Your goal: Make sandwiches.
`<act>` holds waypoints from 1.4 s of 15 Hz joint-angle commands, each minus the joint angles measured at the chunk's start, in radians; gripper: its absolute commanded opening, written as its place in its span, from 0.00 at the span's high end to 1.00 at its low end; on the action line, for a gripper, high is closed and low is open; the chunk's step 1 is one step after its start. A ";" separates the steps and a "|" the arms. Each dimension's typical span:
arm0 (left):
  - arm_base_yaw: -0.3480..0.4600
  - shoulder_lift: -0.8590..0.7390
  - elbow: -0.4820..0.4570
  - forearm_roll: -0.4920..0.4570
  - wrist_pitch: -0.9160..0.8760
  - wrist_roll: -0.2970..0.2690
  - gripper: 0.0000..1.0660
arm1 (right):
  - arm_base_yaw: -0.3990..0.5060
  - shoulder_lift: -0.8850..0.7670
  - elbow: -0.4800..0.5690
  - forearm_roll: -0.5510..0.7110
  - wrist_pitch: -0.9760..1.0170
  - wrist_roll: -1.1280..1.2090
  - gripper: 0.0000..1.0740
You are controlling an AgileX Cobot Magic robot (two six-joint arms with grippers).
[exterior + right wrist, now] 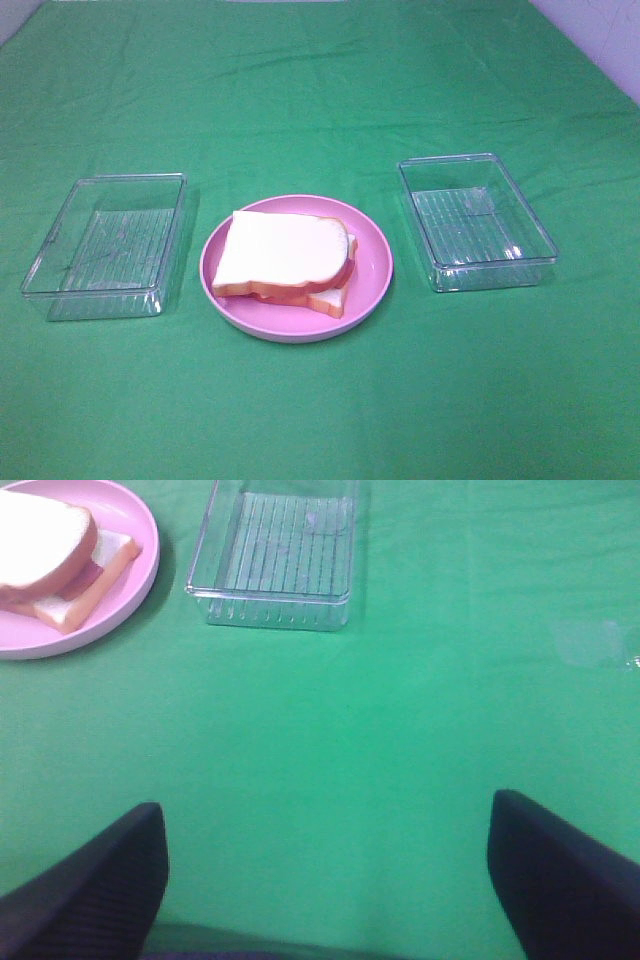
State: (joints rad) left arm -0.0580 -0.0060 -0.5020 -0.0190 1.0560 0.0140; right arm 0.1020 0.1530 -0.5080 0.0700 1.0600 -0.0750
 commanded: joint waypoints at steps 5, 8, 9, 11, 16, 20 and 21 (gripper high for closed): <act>0.054 -0.022 0.003 -0.009 -0.010 -0.002 0.27 | -0.010 -0.157 0.002 0.002 -0.001 0.011 0.24; 0.054 -0.022 0.003 -0.009 -0.010 -0.002 0.27 | -0.046 -0.167 0.002 0.008 -0.001 0.011 0.24; 0.054 -0.022 0.003 -0.009 -0.010 -0.002 0.27 | -0.044 -0.175 0.002 0.020 -0.001 0.011 0.24; 0.054 -0.022 0.003 -0.009 -0.010 -0.002 0.27 | -0.044 -0.174 0.002 0.021 -0.001 0.011 0.24; 0.054 -0.022 0.003 -0.009 -0.010 -0.002 0.27 | -0.044 -0.174 0.002 0.021 -0.001 0.011 0.24; 0.054 -0.021 0.003 -0.009 -0.010 -0.002 0.27 | -0.044 -0.174 0.002 0.021 -0.001 0.011 0.25; 0.054 -0.021 0.003 -0.009 -0.010 -0.002 0.27 | -0.044 -0.174 0.002 0.021 -0.001 0.011 0.25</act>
State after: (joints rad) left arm -0.0100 -0.0060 -0.5020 -0.0190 1.0560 0.0140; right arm 0.0640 -0.0050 -0.5080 0.0920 1.0600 -0.0750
